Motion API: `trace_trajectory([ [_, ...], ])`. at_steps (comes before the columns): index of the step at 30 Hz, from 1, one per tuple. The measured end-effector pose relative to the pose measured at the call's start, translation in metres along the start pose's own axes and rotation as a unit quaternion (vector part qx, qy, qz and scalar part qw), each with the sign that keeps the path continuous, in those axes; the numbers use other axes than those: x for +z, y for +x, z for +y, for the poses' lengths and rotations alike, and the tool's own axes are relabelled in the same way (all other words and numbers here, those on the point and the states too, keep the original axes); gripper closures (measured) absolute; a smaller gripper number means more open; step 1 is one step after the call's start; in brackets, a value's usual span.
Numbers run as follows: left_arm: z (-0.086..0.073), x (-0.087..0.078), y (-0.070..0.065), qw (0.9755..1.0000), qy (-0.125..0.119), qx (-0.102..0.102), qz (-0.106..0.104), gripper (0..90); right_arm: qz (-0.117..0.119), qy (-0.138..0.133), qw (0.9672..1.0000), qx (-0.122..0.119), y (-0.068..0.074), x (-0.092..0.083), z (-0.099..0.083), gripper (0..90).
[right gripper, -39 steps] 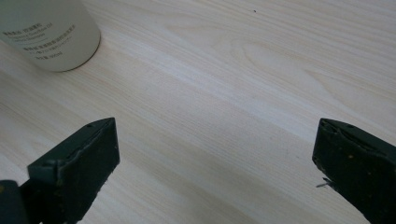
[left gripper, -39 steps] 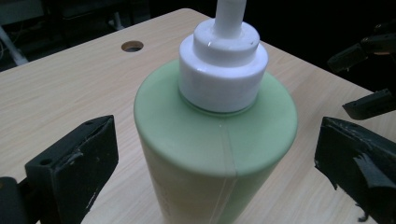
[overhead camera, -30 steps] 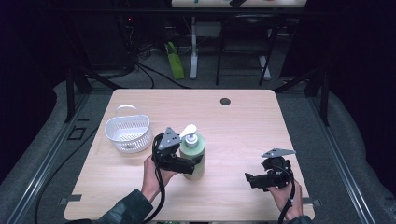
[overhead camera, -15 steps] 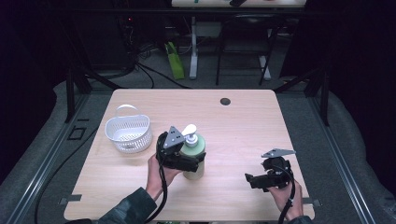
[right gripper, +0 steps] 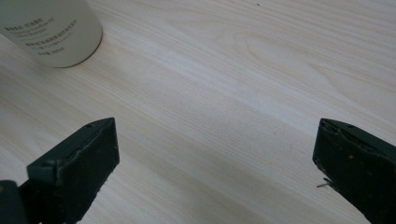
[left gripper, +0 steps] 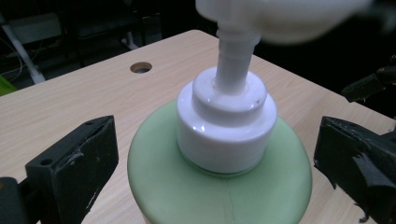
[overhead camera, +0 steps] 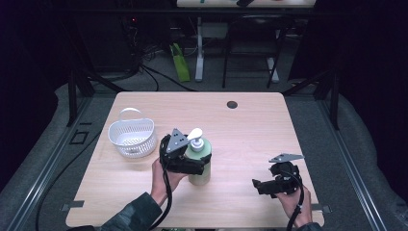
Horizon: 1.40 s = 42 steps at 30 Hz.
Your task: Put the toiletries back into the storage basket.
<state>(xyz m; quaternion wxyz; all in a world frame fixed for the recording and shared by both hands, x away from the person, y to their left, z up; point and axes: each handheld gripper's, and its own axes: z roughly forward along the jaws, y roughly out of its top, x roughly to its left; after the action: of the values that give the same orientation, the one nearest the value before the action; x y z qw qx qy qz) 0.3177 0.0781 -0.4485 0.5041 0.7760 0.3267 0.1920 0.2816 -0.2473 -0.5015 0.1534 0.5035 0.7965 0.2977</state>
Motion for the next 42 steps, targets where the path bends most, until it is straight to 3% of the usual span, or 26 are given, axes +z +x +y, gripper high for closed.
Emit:
trace_trajectory([
  [11, 0.009, -0.007, -0.001, 0.9993, -0.037, 0.001, -0.004, 2.7, -0.002, -0.004, 1.0000, -0.001, 0.001, -0.001, 0.000, 0.1],
  [16, 0.012, -0.007, -0.001, 0.9994, -0.034, 0.001, -0.008, 5.6, -0.004, -0.004, 1.0000, -0.002, 0.001, -0.001, 0.000, 0.1],
  [21, 0.015, -0.011, 0.001, 0.9988, -0.047, -0.006, -0.011, 16.1, -0.004, -0.004, 1.0000, -0.003, 0.001, -0.001, 0.000, 1.0],
  [30, 0.017, -0.019, 0.002, 0.9970, -0.074, -0.015, -0.016, 43.9, -0.007, -0.005, 0.9999, -0.007, 0.002, -0.001, 0.000, 1.0],
  [42, 0.018, -0.023, 0.004, 0.9957, -0.090, -0.016, -0.016, 64.8, -0.007, -0.004, 0.9999, -0.009, 0.003, -0.001, 0.000, 1.0],
])
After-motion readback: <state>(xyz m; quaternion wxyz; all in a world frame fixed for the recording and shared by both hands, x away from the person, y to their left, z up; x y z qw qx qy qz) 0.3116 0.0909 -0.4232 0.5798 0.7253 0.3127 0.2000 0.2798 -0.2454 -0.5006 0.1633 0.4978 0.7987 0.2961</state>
